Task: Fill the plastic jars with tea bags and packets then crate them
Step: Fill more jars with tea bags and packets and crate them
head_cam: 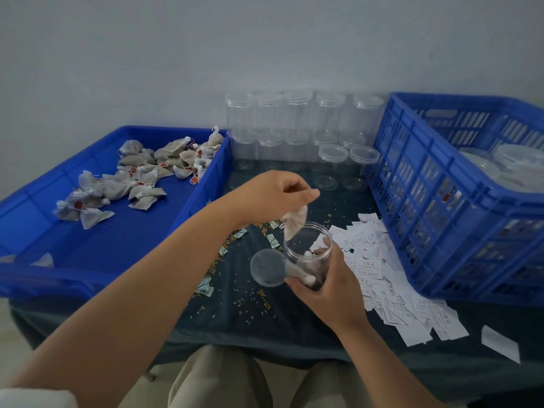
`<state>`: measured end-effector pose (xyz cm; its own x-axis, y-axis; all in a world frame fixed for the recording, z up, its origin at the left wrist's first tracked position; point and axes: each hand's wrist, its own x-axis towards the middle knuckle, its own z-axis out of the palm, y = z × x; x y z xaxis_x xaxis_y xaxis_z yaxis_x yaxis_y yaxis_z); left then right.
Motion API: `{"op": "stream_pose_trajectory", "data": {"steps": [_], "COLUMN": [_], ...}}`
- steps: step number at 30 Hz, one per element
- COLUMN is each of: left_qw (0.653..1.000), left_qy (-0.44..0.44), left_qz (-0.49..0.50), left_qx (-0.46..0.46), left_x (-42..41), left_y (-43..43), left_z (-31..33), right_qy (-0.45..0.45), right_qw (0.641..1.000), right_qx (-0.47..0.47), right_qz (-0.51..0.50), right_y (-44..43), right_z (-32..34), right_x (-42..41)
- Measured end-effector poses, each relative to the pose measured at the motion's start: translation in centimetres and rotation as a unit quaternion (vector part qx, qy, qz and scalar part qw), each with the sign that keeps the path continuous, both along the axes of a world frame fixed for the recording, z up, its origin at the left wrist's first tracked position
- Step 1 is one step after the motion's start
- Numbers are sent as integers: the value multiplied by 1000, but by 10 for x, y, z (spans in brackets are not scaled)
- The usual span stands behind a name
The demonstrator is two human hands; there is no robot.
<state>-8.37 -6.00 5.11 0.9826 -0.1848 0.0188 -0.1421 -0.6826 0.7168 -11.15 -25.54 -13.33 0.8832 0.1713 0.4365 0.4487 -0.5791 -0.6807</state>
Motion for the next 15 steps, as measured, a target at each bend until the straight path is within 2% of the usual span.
{"op": "stream_pose_trajectory", "data": {"steps": [3, 4, 6, 9, 12, 13, 14, 15], "left_qw": [987, 985, 991, 1000, 992, 988, 978, 953], "left_qy": [118, 125, 83, -22, -25, 13, 80, 173], "left_qz": [-84, -101, -99, -3, 125, 152, 160, 151], "left_qx": [-66, -59, -29, -8, -18, 27, 109, 195], "left_x": [-7, -9, -12, -19, -30, -34, -38, -42], "left_y": [10, 16, 35, 83, 149, 169, 186, 200], "left_z": [5, 7, 14, 28, 31, 28, 23, 15], "right_qy": [10, 13, 15, 10, 1, 0, 1, 3], "right_qw": [1000, 1000, 1000, 1000, 1000, 1000, 1000, 1000], "right_qx": [-4, -3, 0, -6, -16, -16, -13, -9], "right_qz": [-3, -5, -9, -7, -1, 0, 1, 3], "right_y": [-1, -1, -1, -2, -3, -4, -4, -4], "right_z": [-2, -2, -1, -1, -2, -3, -3, -3], "right_x": [1, 1, 0, 0, 1, 1, 1, 2]}}
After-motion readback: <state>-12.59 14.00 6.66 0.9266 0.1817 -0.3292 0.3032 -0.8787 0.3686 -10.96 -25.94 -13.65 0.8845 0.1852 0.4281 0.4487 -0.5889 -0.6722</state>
